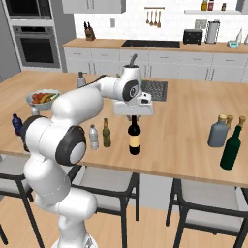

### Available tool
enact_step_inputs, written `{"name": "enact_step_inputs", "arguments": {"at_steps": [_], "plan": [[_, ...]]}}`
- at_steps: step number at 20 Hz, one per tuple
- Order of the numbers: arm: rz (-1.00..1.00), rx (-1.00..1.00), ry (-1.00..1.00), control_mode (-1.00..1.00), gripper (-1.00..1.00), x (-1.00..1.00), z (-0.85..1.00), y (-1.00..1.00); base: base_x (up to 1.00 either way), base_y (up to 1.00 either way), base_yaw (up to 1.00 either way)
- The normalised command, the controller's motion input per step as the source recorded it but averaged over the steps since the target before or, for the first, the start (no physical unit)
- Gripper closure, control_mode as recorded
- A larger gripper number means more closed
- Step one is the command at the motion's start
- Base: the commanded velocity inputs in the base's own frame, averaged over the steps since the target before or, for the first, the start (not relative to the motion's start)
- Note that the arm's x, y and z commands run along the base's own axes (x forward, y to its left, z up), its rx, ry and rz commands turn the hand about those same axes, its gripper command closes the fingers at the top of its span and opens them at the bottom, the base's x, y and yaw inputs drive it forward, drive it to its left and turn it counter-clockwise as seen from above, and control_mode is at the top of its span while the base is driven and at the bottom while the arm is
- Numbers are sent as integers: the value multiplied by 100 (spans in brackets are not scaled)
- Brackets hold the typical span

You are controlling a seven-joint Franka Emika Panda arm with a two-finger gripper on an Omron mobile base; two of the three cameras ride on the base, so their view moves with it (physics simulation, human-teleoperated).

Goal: Move the plastic bottles in the middle to the plastics group, and the glass bottles in the middle to the glass group.

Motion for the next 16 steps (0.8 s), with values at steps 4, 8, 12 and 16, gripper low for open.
{"name": "enact_step_inputs", "arguments": {"at_steps": [4,8,12,16], "plan": [[-8,0,1,-100,100,-24,10,-99,0,0,0],[-8,0,4,-100,100,-24,9,-100,0,0,0],[-9,0,5,-100,100,-27,1,-92,0,0,0],[-11,0,5,-100,100,-23,0,-78,0,0,0]]}}
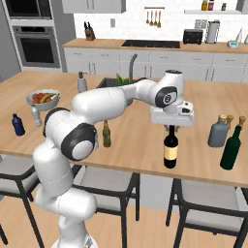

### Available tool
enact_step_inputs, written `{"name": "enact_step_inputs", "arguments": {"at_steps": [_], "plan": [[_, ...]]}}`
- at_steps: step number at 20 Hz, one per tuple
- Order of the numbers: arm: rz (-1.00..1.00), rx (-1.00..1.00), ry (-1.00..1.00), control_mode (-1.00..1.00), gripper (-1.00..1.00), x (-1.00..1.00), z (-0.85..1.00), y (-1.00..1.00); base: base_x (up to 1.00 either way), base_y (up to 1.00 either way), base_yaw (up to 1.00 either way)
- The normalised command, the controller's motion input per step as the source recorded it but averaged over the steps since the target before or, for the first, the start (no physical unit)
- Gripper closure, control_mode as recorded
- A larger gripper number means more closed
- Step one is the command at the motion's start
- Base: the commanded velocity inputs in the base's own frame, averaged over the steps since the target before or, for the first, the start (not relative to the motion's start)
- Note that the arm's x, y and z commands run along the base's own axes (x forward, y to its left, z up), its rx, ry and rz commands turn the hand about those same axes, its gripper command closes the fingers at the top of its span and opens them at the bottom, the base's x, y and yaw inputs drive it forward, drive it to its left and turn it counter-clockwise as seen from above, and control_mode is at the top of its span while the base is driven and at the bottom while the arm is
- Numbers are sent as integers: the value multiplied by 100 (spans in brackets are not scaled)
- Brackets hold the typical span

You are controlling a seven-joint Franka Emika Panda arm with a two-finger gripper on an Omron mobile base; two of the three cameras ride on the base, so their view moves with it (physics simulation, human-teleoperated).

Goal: Move the plastic bottles in the middle to the plastics group, and the glass bottles in the middle to the glass group.

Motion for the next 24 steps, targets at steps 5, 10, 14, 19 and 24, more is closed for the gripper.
{"name": "enact_step_inputs", "arguments": {"at_steps": [5,10,14,19,24], "plan": [[-21,0,1,-100,100,-5,0,-51,0,0,0],[-39,0,0,-100,100,0,0,-32,0,0,0],[-42,0,1,-100,100,0,-2,-61,0,0,0],[-29,0,0,-100,100,20,0,-48,0,0,0],[-21,0,0,-100,100,19,-3,-48,0,0,0]]}}
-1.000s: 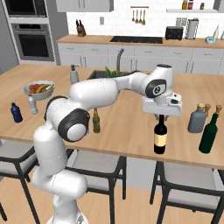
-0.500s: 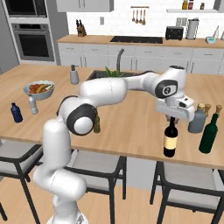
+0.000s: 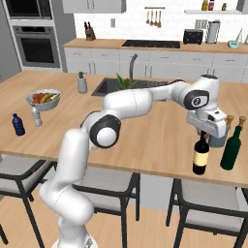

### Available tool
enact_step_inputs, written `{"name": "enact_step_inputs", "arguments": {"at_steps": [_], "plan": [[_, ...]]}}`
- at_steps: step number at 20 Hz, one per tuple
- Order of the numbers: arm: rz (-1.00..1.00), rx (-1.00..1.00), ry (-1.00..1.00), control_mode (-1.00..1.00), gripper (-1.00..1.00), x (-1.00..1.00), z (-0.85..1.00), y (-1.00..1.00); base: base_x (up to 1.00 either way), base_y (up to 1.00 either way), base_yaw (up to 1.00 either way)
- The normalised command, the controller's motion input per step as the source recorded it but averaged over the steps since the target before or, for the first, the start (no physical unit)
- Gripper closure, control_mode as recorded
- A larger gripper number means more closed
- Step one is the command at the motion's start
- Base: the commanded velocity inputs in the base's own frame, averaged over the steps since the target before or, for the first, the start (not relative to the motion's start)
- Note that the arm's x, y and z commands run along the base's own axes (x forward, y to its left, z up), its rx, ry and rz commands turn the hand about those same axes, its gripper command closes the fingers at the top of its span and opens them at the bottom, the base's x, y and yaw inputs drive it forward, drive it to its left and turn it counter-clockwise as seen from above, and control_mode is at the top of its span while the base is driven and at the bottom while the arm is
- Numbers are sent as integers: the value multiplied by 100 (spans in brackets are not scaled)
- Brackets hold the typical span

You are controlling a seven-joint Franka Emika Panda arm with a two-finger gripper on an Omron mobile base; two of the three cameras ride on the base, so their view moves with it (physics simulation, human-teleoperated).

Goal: Move the plastic bottles in the middle to the plastics group, and the glass bottles in the middle to the glass group.

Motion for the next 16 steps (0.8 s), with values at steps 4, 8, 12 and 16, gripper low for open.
{"name": "enact_step_inputs", "arguments": {"at_steps": [4,8,12,16], "plan": [[-18,0,0,-100,100,23,-4,-30,0,0,0],[-11,0,0,-100,100,11,-15,-2,0,0,0],[-7,0,0,-100,100,0,-27,0,0,0,0],[-6,-4,-1,-100,100,0,-38,4,0,0,0]]}}
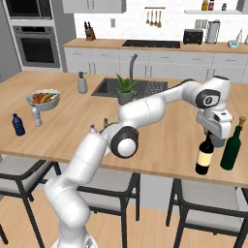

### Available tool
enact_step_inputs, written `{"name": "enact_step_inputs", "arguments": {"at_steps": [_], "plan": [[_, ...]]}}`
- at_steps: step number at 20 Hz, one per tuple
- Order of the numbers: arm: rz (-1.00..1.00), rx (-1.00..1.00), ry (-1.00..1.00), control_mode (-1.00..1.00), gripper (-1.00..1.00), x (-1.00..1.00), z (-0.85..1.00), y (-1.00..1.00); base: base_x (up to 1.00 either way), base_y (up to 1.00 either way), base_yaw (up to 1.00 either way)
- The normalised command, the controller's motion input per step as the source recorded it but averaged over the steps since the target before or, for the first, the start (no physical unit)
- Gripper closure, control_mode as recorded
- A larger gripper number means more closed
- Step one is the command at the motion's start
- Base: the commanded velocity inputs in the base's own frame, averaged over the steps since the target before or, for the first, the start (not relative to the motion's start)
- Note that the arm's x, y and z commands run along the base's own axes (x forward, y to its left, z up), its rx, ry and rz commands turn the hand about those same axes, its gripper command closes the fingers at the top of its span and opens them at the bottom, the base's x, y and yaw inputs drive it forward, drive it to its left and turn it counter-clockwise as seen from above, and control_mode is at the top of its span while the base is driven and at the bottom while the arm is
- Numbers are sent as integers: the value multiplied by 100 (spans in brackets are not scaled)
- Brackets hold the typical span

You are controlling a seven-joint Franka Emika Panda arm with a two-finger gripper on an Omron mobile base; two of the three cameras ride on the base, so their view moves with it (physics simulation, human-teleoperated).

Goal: Move the plastic bottles in the middle to the plastics group, and the glass bottles in the middle to the glass group.

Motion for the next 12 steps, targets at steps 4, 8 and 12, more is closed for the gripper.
{"name": "enact_step_inputs", "arguments": {"at_steps": [4,8,12], "plan": [[0,-11,-9,-100,100,0,-48,34,0,0,0],[0,-16,-12,-100,100,0,-58,43,0,0,0],[0,-15,-20,-100,100,0,-56,33,0,0,0]]}}
